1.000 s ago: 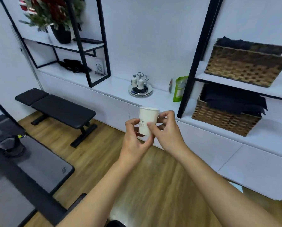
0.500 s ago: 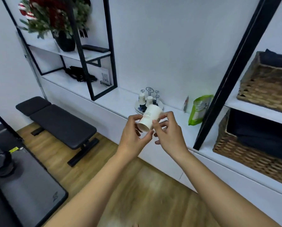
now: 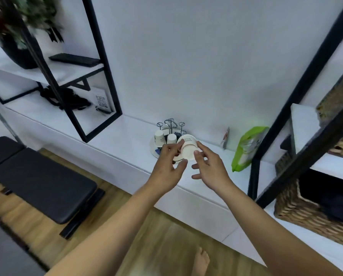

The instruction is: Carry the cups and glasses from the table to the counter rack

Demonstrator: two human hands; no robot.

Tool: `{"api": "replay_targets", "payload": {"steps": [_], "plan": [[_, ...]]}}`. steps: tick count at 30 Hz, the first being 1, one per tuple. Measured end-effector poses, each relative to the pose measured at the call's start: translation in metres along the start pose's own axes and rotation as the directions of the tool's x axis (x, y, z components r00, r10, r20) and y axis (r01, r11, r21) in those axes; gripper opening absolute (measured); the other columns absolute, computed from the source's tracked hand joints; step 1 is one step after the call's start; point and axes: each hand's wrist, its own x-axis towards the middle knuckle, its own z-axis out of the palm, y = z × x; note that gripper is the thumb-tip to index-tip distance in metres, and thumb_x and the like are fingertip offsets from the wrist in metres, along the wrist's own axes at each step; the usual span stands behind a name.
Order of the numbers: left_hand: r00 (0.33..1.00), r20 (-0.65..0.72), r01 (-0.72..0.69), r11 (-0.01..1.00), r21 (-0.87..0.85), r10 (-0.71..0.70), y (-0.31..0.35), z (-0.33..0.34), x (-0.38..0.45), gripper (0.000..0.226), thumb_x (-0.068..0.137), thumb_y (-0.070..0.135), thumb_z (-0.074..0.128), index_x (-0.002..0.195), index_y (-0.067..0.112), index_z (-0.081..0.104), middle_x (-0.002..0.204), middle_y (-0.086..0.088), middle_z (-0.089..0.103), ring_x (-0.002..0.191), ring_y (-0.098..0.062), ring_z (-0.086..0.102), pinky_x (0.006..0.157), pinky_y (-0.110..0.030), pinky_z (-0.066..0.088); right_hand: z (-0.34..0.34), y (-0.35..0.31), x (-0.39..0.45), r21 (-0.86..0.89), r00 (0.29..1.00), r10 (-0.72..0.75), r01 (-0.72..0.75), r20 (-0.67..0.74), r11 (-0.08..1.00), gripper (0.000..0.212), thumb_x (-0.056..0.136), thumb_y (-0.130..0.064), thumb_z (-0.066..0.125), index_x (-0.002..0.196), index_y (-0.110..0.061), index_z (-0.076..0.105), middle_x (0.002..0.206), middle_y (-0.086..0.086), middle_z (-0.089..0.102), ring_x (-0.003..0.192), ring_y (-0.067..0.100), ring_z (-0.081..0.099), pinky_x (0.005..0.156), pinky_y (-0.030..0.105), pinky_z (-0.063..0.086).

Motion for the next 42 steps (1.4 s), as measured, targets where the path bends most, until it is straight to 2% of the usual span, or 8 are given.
{"api": "replay_targets", "payload": {"steps": [4,8,14,18,23,31,38,42], "plan": [[0.999,-0.039,0.027,1.0,0.012,-0.027,-0.032,0.015,0.074,0.046,0.103,0.017,0.06,0.149,0.016,0.052,0.129,-0.003,0.045,0.114,0.005,0.054,0.099,-0.02,0.049,-0.005,0.015,0.086,0.01,1.0,0.03,-0.03,0.008,0.999,0.042,0.105,-0.027,0.051,0.147,-0.024,0.051,0.103,-0.001,0.064,0.087,0.023,0.069,0.058,0.036,0.062],[0.987,-0.096,0.136,0.99,0.044,-0.131,-0.057,0.025,0.139,0.043,0.099,0.016,0.067,0.14,0.009,0.059,0.134,-0.005,0.053,0.121,-0.019,0.059,0.103,-0.042,0.052,-0.006,0.028,0.16,-0.029,0.998,0.062,-0.061,0.001,0.998,0.038,0.102,-0.025,0.057,0.138,-0.015,0.061,0.097,0.009,0.07,0.079,0.021,0.072,0.055,0.035,0.061],[0.985,-0.016,0.171,0.98,0.102,-0.17,-0.085,0.032,0.204,0.056,0.09,0.017,0.079,0.141,0.015,0.056,0.133,0.001,0.064,0.117,-0.012,0.062,0.099,-0.021,0.046,-0.009,0.039,0.244,-0.099,0.99,0.141,-0.143,-0.024,0.985,0.015,0.094,-0.023,0.068,0.105,-0.013,0.068,0.088,0.013,0.071,0.073,0.024,0.072,0.047,0.033,0.058],[0.978,0.02,0.202,0.964,0.172,-0.209,-0.11,0.038,0.236,0.053,0.091,0.015,0.076,0.141,0.016,0.057,0.132,-0.001,0.064,0.12,-0.016,0.06,0.1,-0.022,0.043,-0.005,0.05,0.281,-0.141,0.977,0.213,-0.211,0.001,0.967,0.014,0.093,-0.025,0.066,0.093,-0.012,0.066,0.084,0.016,0.071,0.073,0.029,0.072,0.049,0.038,0.06],[0.959,0.071,0.242,0.921,0.304,-0.276,-0.147,0.047,0.261,0.051,0.095,0.023,0.069,0.143,0.027,0.055,0.135,0.006,0.064,0.123,-0.017,0.059,0.101,-0.035,0.047,0.006,0.071,0.311,-0.185,0.948,0.316,-0.304,0.04,0.935,0.021,0.096,-0.021,0.058,0.106,-0.008,0.07,0.093,0.014,0.072,0.077,0.029,0.072,0.059,0.047,0.063],[0.917,0.085,0.278,0.777,0.565,-0.39,-0.188,0.063,0.278,0.056,0.097,0.043,0.062,0.15,0.029,0.045,0.118,-0.006,0.07,0.11,-0.029,0.063,0.088,-0.04,0.051,0.022,0.103,0.335,-0.238,0.89,0.445,-0.412,0.101,0.879,0.044,0.101,-0.023,0.052,0.144,-0.014,0.053,0.134,0.012,0.06,0.104,0.031,0.067,0.056,0.033,0.061],[0.847,0.188,0.244,0.679,0.692,-0.497,-0.215,0.072,0.29,0.069,0.101,0.048,0.055,0.16,0.023,0.031,0.132,-0.012,0.064,0.121,-0.031,0.059,0.094,-0.04,0.048,0.025,0.117,0.34,-0.292,0.859,0.487,-0.43,0.158,0.854,0.048,0.102,-0.023,0.05,0.15,-0.02,0.046,0.135,0.007,0.058,0.103,0.027,0.061,0.068,0.038,0.063],[0.83,0.212,0.261,0.696,0.668,-0.515,-0.217,0.072,0.289,0.076,0.1,0.045,0.057,0.163,0.021,0.022,0.133,-0.014,0.062,0.123,-0.031,0.057,0.093,-0.041,0.048,0.023,0.119,0.338,-0.285,0.85,0.493,-0.433,0.187,0.855,0.054,0.102,-0.024,0.05,0.154,-0.022,0.039,0.138,0.005,0.056,0.104,0.024,0.056,0.073,0.039,0.063]]}}
